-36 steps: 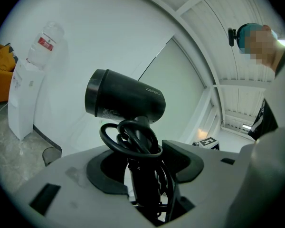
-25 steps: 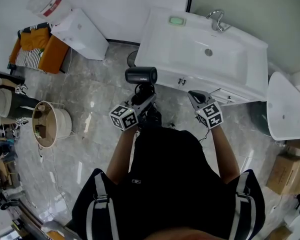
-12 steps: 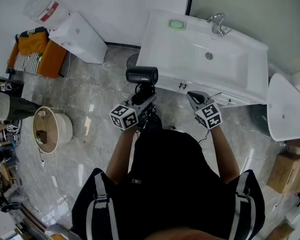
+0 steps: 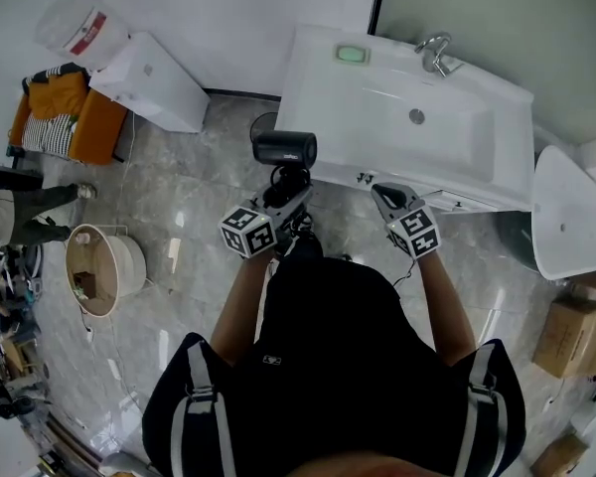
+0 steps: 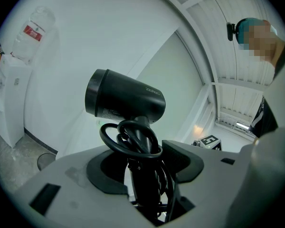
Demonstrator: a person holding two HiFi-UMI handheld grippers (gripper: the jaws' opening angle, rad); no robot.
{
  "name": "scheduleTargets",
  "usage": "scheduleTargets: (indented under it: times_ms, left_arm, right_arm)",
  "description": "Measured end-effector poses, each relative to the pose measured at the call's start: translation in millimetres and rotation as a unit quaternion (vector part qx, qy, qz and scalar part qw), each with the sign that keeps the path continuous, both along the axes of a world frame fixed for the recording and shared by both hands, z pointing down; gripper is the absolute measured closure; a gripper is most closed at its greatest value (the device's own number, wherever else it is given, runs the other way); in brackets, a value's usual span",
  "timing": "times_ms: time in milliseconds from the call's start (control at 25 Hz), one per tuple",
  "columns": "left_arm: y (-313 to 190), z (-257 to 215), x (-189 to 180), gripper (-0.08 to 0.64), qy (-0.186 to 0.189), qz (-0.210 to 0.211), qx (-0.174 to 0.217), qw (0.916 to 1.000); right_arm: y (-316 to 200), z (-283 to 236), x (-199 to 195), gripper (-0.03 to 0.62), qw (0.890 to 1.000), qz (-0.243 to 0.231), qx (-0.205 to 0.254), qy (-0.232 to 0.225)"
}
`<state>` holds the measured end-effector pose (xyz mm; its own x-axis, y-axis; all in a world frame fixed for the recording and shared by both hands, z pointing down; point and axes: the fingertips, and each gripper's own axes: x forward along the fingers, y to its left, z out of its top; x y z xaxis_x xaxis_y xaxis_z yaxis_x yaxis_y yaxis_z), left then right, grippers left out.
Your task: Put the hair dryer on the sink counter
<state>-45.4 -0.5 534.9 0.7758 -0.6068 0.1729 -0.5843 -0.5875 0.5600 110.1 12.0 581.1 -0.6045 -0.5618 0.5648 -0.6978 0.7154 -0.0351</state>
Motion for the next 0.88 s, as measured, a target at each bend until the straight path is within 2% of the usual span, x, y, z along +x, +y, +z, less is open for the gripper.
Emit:
scheduleTargets:
  times_ms: [400, 880]
  left_arm:
    - [-51, 3, -11, 0.339, 0.003, 0.039, -0.001, 0.9992]
    - [-106, 15, -37, 0.339, 0.001, 0.074, -0.004, 0.9973]
  right_arm:
    - [-32, 4, -12, 0.531, 0.999, 0.032, -0.008, 0.009]
    - [-70, 17, -45, 0.531, 0.998, 0.06, -0.013, 0.012]
